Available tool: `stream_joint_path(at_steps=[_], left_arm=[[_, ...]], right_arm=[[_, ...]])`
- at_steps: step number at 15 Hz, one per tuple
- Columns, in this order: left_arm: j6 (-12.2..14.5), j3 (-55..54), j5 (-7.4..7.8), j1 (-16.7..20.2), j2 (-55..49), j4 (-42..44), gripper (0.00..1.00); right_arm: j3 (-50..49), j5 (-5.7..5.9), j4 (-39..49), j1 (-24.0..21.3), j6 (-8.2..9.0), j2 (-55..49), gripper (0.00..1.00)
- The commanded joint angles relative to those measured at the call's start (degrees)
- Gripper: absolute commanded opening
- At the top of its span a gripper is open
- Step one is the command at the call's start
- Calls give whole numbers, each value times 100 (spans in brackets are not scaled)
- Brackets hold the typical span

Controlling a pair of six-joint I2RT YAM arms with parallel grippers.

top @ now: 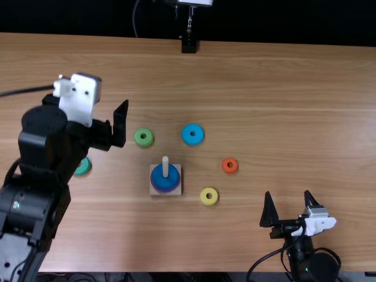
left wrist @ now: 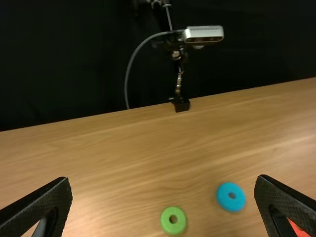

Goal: Build the Hanoi tower: stack the rings onto the peg from bottom to top in this color order: purple, dark blue, light blue, dark green, light green, yellow, orange.

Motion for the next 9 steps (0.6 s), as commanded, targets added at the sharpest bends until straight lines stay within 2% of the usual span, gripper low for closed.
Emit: stream_joint_path(at_steps=[1,3,6,9], left_arm=[[-24,-692,-50,212,-691,284,100],[-35,-1737,-251,582,-1596,758,100],[-161,-3232,-272,960,-2897,1423,100],[-309,-4541,-293,1153,-4356,1760,100]], right_arm=[[-27,-42,-18,-42,3,-62,100],[-27,-42,-18,-51,3,-62,100],[-27,-42,-18,-51,3,-62,100],[-27,-42,-18,-42,3,-62,100]])
